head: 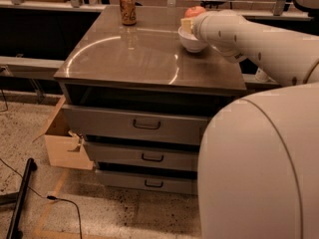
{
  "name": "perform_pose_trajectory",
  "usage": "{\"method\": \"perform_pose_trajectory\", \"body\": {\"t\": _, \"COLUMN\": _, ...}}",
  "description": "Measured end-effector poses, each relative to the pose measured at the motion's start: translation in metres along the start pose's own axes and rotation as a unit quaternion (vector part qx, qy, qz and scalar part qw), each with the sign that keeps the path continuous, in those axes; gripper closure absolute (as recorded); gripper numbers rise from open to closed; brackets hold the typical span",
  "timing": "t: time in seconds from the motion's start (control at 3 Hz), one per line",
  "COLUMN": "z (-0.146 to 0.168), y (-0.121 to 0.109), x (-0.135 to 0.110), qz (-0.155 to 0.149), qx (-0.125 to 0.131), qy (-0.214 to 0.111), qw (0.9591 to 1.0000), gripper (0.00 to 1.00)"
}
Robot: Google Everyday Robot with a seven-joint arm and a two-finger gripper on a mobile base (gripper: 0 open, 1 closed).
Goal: Place apple into white bowl
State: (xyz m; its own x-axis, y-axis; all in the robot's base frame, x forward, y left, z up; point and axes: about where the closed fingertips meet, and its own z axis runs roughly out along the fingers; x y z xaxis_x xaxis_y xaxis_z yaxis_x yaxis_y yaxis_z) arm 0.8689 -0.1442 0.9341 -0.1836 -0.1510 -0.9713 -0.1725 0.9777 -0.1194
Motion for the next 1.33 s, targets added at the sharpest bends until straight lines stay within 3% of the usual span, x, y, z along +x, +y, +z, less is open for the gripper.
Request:
{"method": "perform_pose_trajectory", "body": {"t": 0.33, "z": -0.002, "y": 0.005, "x": 0.001, "qz": -0.001, "qx": -0.002, "qy": 0.004, "qw": 1.0, "gripper": 0.13}}
{"method": "perform_pose_trajectory", "body": {"t": 0.67, "z": -0.006, "y": 0.004, "x": -0.008, "qz": -0.008, "qx": 0.005, "qy": -0.005, "qw": 0.9999, "gripper": 0.0}}
{"method": "perform_pose_trajectory", "body": {"t": 1.0, "z": -0.015, "y": -0.001, "x": -0.024, "qz": -0.018, "qx": 0.017, "qy": -0.02, "qw": 0.9995, "gripper": 0.0}}
{"method": "perform_pose_trajectory", "body": {"t": 1.33, "z": -0.034, "y": -0.018, "x": -0.043, "qz": -0.025, "qx": 0.054, "qy": -0.041, "qw": 0.9974, "gripper": 0.0}}
